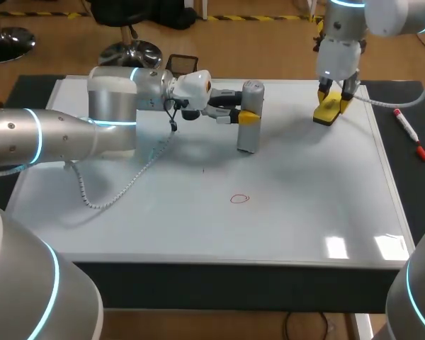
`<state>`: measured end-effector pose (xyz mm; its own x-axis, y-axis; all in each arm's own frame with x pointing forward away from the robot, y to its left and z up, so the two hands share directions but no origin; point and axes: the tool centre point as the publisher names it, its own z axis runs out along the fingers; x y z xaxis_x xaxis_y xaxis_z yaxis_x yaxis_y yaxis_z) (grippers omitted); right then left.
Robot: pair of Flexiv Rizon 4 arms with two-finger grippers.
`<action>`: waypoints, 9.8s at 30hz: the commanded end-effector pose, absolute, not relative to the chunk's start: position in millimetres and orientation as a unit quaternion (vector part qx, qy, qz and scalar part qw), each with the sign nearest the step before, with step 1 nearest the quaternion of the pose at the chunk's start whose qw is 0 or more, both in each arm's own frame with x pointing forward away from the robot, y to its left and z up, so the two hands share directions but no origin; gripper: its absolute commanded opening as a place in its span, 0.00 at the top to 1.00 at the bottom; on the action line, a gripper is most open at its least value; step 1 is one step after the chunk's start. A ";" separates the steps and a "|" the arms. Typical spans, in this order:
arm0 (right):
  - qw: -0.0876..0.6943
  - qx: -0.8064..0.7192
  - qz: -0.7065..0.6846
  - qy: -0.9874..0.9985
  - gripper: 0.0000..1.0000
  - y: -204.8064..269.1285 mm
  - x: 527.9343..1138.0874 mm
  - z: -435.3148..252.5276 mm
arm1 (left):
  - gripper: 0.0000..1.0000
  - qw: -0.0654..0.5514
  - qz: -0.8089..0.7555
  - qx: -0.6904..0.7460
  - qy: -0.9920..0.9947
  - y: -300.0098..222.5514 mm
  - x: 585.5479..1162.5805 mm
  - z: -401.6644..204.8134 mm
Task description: Pick up the inspection probe, press it on each red-marked spot on the whiteboard one by one, put down the probe, pick up the eraser, and wipe off all the red marks.
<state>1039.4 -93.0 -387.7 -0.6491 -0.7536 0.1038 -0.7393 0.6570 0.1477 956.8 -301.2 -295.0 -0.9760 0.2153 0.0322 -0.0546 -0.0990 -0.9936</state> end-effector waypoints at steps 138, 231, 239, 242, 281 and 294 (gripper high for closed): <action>0.033 0.609 -0.017 -0.793 1.00 124.7 960.4 -374.3 | 1.00 -0.147 0.737 0.112 -0.650 -39.1 1037.3 -244.0; 0.059 0.592 0.029 -0.803 1.00 83.3 949.3 -396.8 | 1.00 -0.147 0.737 0.112 -0.650 -39.1 1037.3 -244.0; 0.039 0.604 0.050 -0.795 1.00 92.9 968.9 -377.1 | 1.00 -0.147 0.737 0.112 -0.650 -39.1 1037.3 -244.0; 0.034 0.607 0.050 -0.792 1.00 99.2 971.7 -376.1 | 1.00 -0.147 0.737 0.112 -0.650 -39.1 1037.3 -244.0; 0.008 0.465 -0.011 -0.885 1.00 -72.5 1120.7 -359.6 | 1.00 -0.147 0.737 0.112 -0.650 -39.1 1037.3 -244.0; 0.021 0.441 -0.025 -0.897 1.00 -86.3 1133.2 -369.2 | 1.00 -0.147 0.737 0.112 -0.650 -39.1 1037.3 -244.0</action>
